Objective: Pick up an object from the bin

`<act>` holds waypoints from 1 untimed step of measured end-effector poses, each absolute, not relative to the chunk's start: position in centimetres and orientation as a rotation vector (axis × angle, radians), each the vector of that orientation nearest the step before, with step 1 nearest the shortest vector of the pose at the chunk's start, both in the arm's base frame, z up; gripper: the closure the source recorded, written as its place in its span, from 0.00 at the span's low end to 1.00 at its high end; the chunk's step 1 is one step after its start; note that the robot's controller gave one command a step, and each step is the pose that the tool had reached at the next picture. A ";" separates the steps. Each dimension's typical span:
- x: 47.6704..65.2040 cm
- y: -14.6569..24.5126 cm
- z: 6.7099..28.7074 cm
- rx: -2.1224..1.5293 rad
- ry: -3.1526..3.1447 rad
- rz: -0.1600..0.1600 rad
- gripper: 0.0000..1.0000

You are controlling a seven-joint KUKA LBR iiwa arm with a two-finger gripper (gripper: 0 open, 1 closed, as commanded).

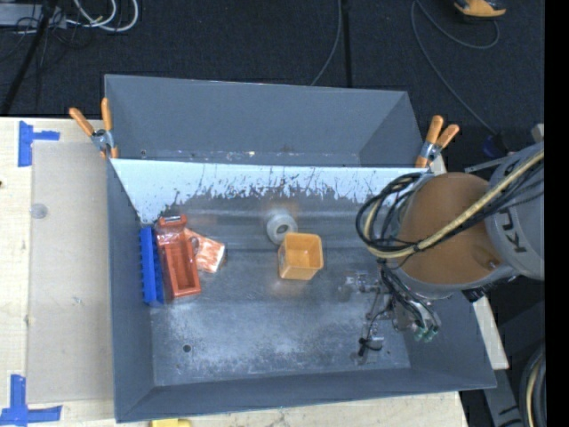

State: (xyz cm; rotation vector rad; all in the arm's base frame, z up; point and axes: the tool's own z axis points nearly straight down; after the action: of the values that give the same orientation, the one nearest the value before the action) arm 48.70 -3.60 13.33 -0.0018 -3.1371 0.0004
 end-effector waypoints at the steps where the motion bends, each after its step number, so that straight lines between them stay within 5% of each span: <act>1: 49.0 -3.6 16.8 0.060 -3.129 -0.006 0.00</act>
Offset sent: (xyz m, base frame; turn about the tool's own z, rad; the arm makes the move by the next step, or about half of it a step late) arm 0.0244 0.0575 -0.0095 -0.0950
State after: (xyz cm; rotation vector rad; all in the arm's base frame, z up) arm 49.05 -3.63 16.84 0.0604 -3.1290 -0.0061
